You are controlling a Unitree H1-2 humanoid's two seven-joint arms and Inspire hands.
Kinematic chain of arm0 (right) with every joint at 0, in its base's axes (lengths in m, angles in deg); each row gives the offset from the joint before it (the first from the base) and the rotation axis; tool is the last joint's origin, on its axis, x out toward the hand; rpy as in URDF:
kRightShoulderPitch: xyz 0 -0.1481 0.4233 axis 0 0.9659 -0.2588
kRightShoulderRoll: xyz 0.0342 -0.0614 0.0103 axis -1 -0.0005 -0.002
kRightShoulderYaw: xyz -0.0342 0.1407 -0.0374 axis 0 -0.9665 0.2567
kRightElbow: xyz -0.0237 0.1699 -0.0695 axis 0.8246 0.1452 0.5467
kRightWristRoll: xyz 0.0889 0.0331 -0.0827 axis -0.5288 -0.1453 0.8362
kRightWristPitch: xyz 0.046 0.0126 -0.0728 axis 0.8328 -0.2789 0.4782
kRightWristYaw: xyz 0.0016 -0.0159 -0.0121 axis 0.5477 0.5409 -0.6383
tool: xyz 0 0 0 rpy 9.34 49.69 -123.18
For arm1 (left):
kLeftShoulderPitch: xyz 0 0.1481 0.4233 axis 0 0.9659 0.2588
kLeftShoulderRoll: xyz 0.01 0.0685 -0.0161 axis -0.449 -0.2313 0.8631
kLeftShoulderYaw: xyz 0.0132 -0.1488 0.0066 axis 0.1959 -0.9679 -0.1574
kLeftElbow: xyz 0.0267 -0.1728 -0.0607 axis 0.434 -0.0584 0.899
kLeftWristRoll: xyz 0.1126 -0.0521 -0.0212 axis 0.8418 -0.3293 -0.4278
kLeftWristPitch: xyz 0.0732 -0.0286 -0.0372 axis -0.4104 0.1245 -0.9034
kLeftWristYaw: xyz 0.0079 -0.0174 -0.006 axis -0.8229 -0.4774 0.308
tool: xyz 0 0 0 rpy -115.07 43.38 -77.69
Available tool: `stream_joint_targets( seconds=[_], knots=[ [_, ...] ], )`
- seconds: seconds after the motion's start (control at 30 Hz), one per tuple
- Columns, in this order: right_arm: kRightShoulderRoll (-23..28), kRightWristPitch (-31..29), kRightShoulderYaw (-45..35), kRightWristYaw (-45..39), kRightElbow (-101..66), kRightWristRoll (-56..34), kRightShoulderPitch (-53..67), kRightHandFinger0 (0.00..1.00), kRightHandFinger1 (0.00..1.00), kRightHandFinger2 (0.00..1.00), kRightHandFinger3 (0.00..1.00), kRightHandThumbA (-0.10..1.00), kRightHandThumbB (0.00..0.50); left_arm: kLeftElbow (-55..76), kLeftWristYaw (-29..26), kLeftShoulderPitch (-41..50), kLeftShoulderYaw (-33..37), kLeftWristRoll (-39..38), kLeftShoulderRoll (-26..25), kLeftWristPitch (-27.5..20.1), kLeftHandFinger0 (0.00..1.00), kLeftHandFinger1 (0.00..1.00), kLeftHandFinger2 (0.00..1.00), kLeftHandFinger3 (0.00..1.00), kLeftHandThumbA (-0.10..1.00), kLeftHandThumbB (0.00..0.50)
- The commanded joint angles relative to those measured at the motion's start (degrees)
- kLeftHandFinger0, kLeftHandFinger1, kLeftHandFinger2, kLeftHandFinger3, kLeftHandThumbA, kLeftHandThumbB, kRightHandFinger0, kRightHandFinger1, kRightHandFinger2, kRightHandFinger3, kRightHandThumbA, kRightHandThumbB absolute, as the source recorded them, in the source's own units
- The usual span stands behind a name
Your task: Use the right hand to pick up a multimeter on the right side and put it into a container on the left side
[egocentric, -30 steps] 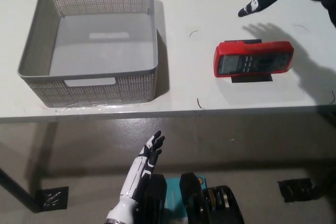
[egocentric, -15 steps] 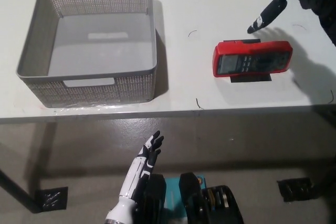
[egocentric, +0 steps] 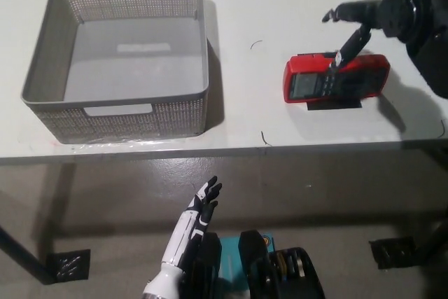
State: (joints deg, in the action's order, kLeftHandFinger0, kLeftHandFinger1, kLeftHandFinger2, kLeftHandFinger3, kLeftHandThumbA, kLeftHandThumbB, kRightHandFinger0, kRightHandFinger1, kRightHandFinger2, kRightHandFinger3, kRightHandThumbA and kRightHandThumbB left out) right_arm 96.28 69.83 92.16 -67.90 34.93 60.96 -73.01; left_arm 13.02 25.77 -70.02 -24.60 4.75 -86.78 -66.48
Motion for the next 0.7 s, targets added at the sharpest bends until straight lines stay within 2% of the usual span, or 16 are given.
stream_joint_targets(
  seconds=[0.0,0.1,0.33,0.4,0.5,0.57,0.6,0.63,0.67],
  knots=[
    [-1.08,-3.59,0.09,3.28,2.57,0.85,-1.26,1.0,1.0,1.0,1.0,0.97,0.5,1.03,-0.82,0.05,0.43,0.91,-0.49,-2.3,1.0,1.0,1.0,1.0,1.0,0.419],
    [-2.7,-3.8,0.31,3.34,5.38,0.94,0.0,1.0,1.0,1.0,1.0,0.94,0.5,1.18,-1.02,0.39,0.89,1.06,-0.75,-2.3,1.0,1.0,1.0,1.0,1.0,0.424],
    [-6.6,-5.87,1.22,6.52,15.09,1.41,2.12,1.0,1.0,1.0,1.0,0.95,0.5,1.42,-1.16,0.83,1.8,1.09,-1.2,-2.3,1.0,1.0,1.0,1.0,1.0,0.415],
    [-8.32,-5.08,0.52,8.75,19.06,0.79,2.78,1.0,1.0,1.0,1.0,0.87,0.493,1.49,-0.83,0.79,1.81,0.92,-1.41,-2.3,1.0,1.0,1.0,1.0,1.0,0.412],
    [-10.31,-3.26,2.86,12.25,22.77,3.47,4.05,1.0,1.0,1.0,1.0,0.95,0.5,1.67,-0.45,0.93,1.63,0.72,-1.34,-2.3,1.0,1.0,1.0,1.0,1.0,0.435],
    [-10.88,-3.15,2.86,13.21,24.08,3.36,4.34,1.0,1.0,1.0,1.0,0.92,0.5,1.6,-0.25,0.83,1.61,0.59,-1.45,-2.3,1.0,1.0,1.0,1.0,1.0,0.438],
    [-11.23,-4.24,3.95,14.79,24.8,4.42,4.71,1.0,1.0,1.0,1.0,0.81,0.474,1.6,-0.31,0.78,1.66,0.56,-1.56,-2.3,1.0,1.0,1.0,1.0,1.0,0.437],
    [-11.4,-4.51,4.46,16.03,25.15,4.91,4.88,1.0,1.0,1.0,1.0,0.78,0.477,1.64,-0.15,0.79,1.62,0.51,-1.59,-2.3,1.0,1.0,1.0,1.0,1.0,0.437],
    [-11.43,-4.33,4.74,18.72,25.26,5.2,5.29,1.0,1.0,1.0,1.0,0.68,0.479,1.61,-0.17,0.75,1.75,0.64,-1.54,-2.3,1.0,1.0,1.0,1.0,1.0,0.437]
  ],
)
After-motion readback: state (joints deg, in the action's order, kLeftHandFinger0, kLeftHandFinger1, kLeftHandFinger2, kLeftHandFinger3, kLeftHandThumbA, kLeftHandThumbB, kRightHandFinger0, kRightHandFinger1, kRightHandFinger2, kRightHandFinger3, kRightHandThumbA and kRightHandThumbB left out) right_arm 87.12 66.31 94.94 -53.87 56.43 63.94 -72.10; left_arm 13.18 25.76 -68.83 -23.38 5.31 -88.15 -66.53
